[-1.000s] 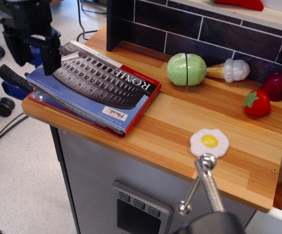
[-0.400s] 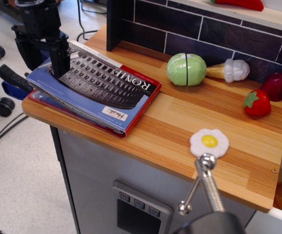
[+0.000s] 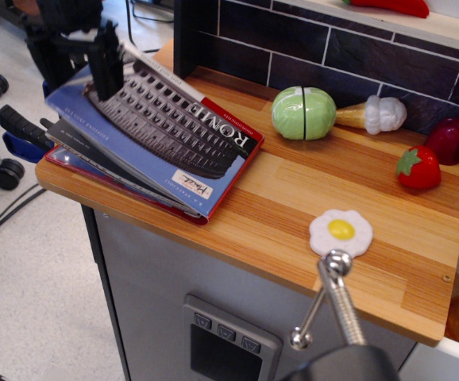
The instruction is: Open book
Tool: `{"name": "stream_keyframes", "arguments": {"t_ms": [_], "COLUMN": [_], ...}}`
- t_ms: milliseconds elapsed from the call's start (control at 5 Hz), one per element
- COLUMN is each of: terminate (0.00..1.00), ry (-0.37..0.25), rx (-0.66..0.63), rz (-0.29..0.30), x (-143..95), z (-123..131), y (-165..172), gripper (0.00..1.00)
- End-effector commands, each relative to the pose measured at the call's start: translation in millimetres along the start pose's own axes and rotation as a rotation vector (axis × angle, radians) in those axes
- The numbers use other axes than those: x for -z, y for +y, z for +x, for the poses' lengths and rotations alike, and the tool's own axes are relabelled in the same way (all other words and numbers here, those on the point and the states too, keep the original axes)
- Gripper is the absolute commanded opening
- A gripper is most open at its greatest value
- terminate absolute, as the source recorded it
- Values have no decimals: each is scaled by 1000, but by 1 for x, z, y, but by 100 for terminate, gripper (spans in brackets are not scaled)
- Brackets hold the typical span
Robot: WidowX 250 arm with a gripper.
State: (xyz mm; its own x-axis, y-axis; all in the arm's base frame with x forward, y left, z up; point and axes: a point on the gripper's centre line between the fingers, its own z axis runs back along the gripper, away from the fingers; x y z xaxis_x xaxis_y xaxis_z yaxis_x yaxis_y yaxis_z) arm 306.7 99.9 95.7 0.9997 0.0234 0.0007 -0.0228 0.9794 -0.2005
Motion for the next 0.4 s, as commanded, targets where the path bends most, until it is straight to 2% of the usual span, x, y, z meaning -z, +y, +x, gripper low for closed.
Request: {"name": "stream_keyframes", "arguments": {"t_ms": [0,200], "terminate": [0,0], "ry": [-43,-23], "rx": [-20,-46], "rz": [-50,-101], "x": [-37,-49], "z": [-8,8], "y": [-86,-138], "gripper": [100,100]}}
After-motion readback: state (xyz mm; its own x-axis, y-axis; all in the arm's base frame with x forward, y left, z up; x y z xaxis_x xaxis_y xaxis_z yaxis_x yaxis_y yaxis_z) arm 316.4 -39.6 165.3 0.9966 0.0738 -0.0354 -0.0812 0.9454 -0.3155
